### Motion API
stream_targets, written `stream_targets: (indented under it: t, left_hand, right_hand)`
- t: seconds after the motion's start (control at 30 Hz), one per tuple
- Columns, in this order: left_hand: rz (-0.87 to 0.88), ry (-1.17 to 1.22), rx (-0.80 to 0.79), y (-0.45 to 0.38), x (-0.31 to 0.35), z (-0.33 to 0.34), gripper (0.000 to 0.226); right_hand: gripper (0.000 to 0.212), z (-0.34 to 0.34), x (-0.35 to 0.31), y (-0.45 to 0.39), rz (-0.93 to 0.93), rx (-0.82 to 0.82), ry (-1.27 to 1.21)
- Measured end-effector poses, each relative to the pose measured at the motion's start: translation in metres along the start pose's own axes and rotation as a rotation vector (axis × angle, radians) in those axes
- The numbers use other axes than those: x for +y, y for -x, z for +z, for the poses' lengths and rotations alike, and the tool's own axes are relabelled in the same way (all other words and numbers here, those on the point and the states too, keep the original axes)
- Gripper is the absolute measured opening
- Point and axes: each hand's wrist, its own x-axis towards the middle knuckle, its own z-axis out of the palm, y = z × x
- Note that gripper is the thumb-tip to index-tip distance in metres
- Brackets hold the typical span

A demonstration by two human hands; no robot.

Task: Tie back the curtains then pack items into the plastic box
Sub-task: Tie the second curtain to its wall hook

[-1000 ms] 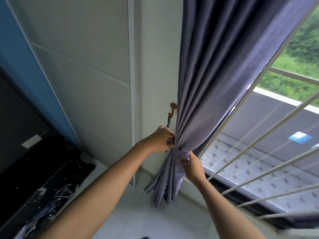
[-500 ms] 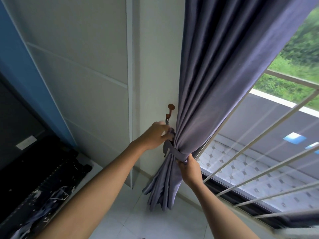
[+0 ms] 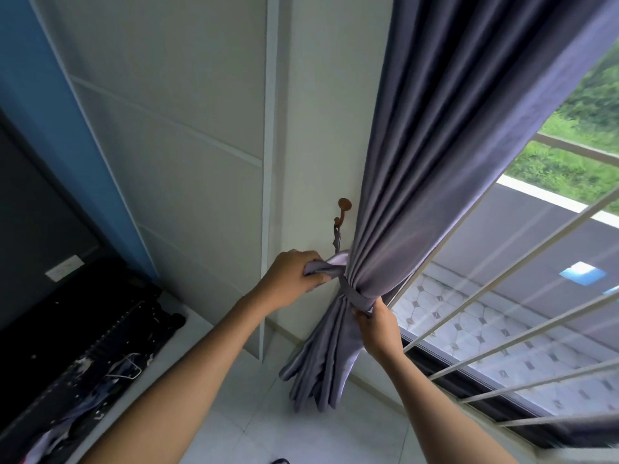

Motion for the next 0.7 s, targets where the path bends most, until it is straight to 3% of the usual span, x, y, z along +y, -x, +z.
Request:
stream_targets:
  t: [0.17, 0.27, 0.4, 0.53, 0.7]
  left_hand:
    - [0.012, 0.012, 0.177, 0.024, -0.005, 0.008, 0.028]
    - [-0.081, 0.18, 0.217, 0.037, -0.011, 0.004, 0.02]
    - [-0.234, 0.343, 0.116, 0.042, -0.012, -0.003, 0.01]
    - [-0.566, 0.535, -0.064, 0.041, -0.016, -0.013, 0.023]
    - [-0.627, 0.917, -0.15, 0.052, -0.016, 0.013, 0.025]
  right_hand:
    - [0.022, 0.005, -0.006, 0.001, -0.006, -0.004, -0.023]
    - [0.019, 0.007, -0.009, 0.002, -0.007, -0.024, -0.03]
    - [0.02, 0.01, -0.013, 0.003, -0.004, -0.033, -0.031]
    - [0.024, 0.009, -0.012, 0.004, -0.006, -0.032, -0.025]
    - [0.028, 0.006, -0.01, 0.007, 0.01, -0.009, -0.021]
